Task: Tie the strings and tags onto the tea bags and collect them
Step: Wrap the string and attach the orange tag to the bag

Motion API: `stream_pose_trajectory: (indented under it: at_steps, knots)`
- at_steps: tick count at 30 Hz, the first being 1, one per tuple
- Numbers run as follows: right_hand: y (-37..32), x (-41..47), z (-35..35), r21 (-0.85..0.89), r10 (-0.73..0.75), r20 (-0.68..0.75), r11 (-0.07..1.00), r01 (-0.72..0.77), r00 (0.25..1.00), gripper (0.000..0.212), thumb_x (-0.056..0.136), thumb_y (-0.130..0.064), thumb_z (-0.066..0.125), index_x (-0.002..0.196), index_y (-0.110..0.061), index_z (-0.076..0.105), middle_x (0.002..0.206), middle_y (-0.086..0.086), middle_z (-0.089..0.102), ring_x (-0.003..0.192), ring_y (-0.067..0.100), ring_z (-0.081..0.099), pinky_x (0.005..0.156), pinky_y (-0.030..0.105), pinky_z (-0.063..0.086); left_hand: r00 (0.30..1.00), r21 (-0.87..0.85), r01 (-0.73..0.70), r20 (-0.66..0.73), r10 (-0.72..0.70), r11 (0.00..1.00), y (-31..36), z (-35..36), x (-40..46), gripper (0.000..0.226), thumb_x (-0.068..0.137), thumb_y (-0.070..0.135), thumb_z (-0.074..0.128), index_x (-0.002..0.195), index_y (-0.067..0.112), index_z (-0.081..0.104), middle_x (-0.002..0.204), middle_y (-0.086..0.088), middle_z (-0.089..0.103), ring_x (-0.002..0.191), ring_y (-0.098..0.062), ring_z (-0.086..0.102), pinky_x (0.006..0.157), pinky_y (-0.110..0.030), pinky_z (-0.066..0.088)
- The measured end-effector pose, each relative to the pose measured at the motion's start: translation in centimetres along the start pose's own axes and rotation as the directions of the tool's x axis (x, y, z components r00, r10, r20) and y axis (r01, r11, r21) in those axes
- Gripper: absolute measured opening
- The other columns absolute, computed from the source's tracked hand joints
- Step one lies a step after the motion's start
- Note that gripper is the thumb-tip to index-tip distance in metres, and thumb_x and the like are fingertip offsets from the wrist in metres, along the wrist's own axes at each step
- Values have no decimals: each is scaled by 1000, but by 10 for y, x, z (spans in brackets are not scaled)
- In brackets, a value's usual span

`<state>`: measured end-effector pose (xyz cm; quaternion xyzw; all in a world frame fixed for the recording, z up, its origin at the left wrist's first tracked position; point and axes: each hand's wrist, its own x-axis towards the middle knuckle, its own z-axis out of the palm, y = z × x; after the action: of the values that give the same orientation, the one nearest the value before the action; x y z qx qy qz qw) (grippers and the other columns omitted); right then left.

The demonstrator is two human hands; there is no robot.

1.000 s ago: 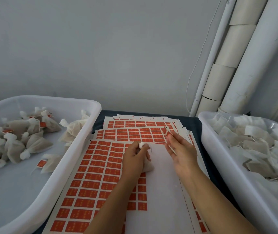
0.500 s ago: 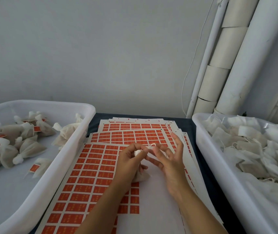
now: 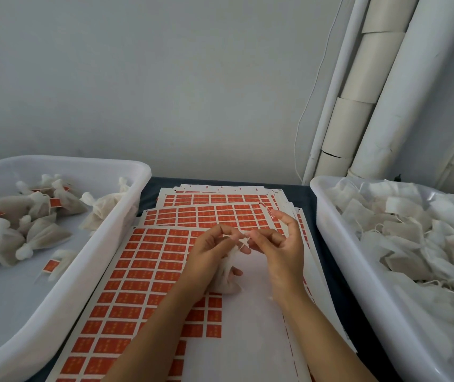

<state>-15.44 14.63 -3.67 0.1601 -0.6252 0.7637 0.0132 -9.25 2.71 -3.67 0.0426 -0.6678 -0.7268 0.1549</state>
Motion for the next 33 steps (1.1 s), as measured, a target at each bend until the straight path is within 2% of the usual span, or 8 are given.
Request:
stream_pose_trajectory:
  at_steps: [2, 5, 11, 16, 21, 25, 27, 33]
  knots:
    - [0, 0, 0, -34, -17, 1, 999, 17, 1000, 45, 76, -22, 74, 110, -38, 49, 107, -3, 68, 89, 6, 68, 65, 11, 51, 997, -9, -7, 71, 8, 1000, 2, -2, -1, 10, 94, 9, 52, 99, 9, 61, 94, -6, 71, 80, -22, 69, 53, -29, 56]
    - [0, 0, 0, -77, -50, 6, 996, 50, 999, 44, 77, -23, 73, 111, -38, 49, 107, -1, 68, 91, 7, 67, 68, 12, 52, 989, 0, -36, 144, 36, 999, 4, -4, -2, 12, 93, 6, 53, 95, 7, 65, 98, -8, 70, 66, -19, 69, 53, -25, 55]
    - [1, 2, -3, -58, -65, 3, 996, 65, 998, 41, 79, -17, 72, 112, -32, 51, 102, -3, 70, 93, 5, 66, 79, 24, 56, 990, -6, -3, 139, 4, 1000, 5, -4, -1, 26, 89, 4, 57, 95, 22, 76, 108, 0, 71, 60, -22, 68, 57, -29, 58]
    - [2, 4, -5, -72, -91, -33, 994, 88, 995, 40, 79, -17, 72, 111, -32, 52, 89, -17, 69, 93, 2, 65, 78, 26, 57, 995, 4, 8, 104, -8, 1000, 5, -3, -2, 28, 88, 7, 60, 96, 29, 75, 110, 3, 70, 63, -18, 69, 59, -26, 57]
    - [-4, 1, -2, -93, -166, -93, 983, 157, 982, 26, 86, -22, 64, 107, -32, 52, 106, -11, 65, 99, 9, 64, 79, 25, 56, 998, 44, 15, 53, -18, 999, 2, -2, -2, 25, 88, 9, 61, 100, 27, 73, 107, 12, 70, 75, -16, 71, 62, -18, 55]
    - [-11, -4, -4, -120, -215, -131, 973, 200, 968, 9, 88, -31, 61, 96, -33, 56, 110, -13, 61, 102, 2, 58, 81, 17, 52, 1000, 57, 24, 0, -24, 998, 1, -2, 0, 25, 87, 11, 63, 102, 29, 71, 105, 21, 69, 76, -4, 70, 58, -11, 51]
    - [-13, -6, -5, -138, -234, -90, 966, 221, 968, 7, 87, -27, 64, 91, -29, 58, 104, -14, 62, 100, 1, 58, 77, 11, 49, 1000, 63, 15, -28, -14, 998, 1, -2, 0, 27, 86, 12, 65, 103, 32, 71, 105, 24, 68, 75, -5, 70, 58, -11, 51]
    - [-7, -11, 0, -155, -99, 40, 982, 104, 994, 2, 85, -26, 63, 86, -25, 62, 87, -21, 68, 83, 14, 66, 68, 15, 53, 995, 59, 0, -95, 6, 998, 1, 0, 0, 27, 84, 9, 67, 93, 35, 70, 93, 31, 67, 73, 3, 68, 54, -9, 49]
